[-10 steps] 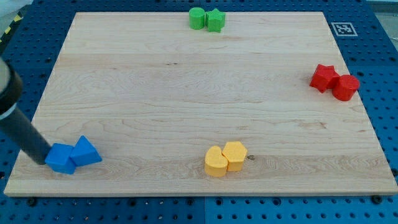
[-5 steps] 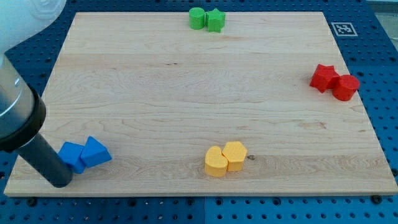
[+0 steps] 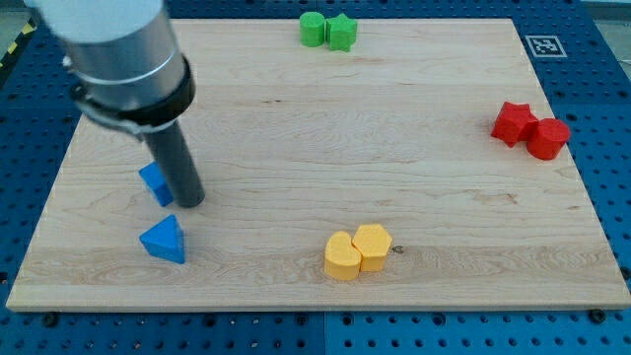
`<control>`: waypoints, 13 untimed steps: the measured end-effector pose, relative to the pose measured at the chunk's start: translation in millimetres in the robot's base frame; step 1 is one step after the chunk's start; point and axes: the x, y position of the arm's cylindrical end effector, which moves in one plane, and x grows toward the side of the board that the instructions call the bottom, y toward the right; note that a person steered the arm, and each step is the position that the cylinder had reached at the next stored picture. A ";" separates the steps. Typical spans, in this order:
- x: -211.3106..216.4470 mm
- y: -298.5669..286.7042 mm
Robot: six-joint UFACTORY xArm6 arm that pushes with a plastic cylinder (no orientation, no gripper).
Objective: Move blue cube to the center left
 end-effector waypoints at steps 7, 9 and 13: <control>-8.7 -23.4; -58.4 -27.8; -23.9 -33.4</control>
